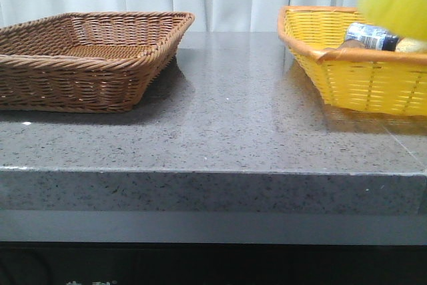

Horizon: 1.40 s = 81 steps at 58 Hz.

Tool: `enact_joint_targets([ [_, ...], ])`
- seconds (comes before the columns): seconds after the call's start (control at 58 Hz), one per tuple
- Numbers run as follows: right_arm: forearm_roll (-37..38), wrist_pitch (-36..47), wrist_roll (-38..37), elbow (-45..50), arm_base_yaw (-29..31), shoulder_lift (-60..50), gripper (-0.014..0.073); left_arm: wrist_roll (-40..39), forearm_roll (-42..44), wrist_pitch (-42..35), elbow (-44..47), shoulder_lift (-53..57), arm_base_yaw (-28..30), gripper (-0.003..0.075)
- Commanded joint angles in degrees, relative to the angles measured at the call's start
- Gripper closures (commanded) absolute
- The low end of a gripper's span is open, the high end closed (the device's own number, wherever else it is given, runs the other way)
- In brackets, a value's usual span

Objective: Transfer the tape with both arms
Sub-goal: 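Insert the right gripper into the tape roll's hole and grasp it, then lift the tape roll out and set it on the table between baskets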

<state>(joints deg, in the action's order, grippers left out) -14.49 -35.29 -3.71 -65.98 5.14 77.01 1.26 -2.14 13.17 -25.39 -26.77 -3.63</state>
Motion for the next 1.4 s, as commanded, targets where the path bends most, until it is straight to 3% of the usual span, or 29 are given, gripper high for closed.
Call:
enact_joint_targets([
  [0.0, -0.79, 2.4, 1.66, -3.8, -1.06, -4.71, 0.0546, -0.39, -0.49, -4.43, -2.05, -0.47, 0.02, 0.0068],
  [0.138, -2.9, -0.35, 6.11, -7.18, -6.52, -5.85, 0.0546, -0.39, -0.49, -4.43, -2.05, -0.47, 0.02, 0.0068],
  [0.31, -4.53, -2.53, 12.13, -9.93, -18.91, -4.95, 0.0546, -0.39, -0.49, -4.43, -2.05, -0.47, 0.02, 0.0068],
  [0.552, -4.2, -7.69, 13.59, -9.77, -30.88, -0.98, 0.0546, -0.39, -0.49, -4.43, -2.05, -0.47, 0.02, 0.0068],
  [0.776, -4.03, -7.41, 14.9, -9.77, -34.37, 6.04, 0.0546, -0.39, -0.49, -4.43, -2.05, -0.47, 0.02, 0.0068],
  [1.19, 0.54, -3.38, 14.9, -9.77, -34.42, 11.83, 0.0545, -0.39, -0.49, -4.43, -2.05, -0.47, 0.02, 0.0068],
  [1.259, 0.61, -2.99, 14.9, -9.87, -34.42, 11.83, 0.0525, -0.39, -0.49, -4.43, -2.05, -0.47, 0.02, 0.0068],
  [1.379, 0.91, -3.31, 14.9, -9.95, -34.42, 11.91, 0.0413, -0.39, -0.49, -4.43, -2.05, -0.47, 0.02, 0.0068],
])
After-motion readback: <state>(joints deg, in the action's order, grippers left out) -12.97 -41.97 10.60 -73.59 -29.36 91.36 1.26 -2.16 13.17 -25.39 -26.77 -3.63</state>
